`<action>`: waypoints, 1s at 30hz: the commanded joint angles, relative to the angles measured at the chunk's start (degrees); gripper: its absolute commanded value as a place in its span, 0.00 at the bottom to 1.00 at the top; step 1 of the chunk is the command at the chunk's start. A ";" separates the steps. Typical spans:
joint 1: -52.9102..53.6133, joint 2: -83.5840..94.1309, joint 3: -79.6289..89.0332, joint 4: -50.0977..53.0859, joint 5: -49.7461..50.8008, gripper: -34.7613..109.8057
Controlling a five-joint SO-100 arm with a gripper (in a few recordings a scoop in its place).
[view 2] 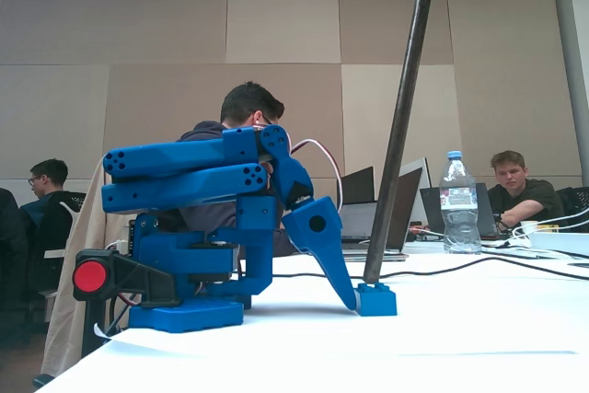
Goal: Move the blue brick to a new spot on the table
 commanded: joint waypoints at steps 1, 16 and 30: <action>0.18 -0.53 1.76 0.26 0.09 0.24; 2.81 -0.53 1.76 0.35 -2.11 0.24; 6.15 0.88 -0.79 3.08 -5.71 0.24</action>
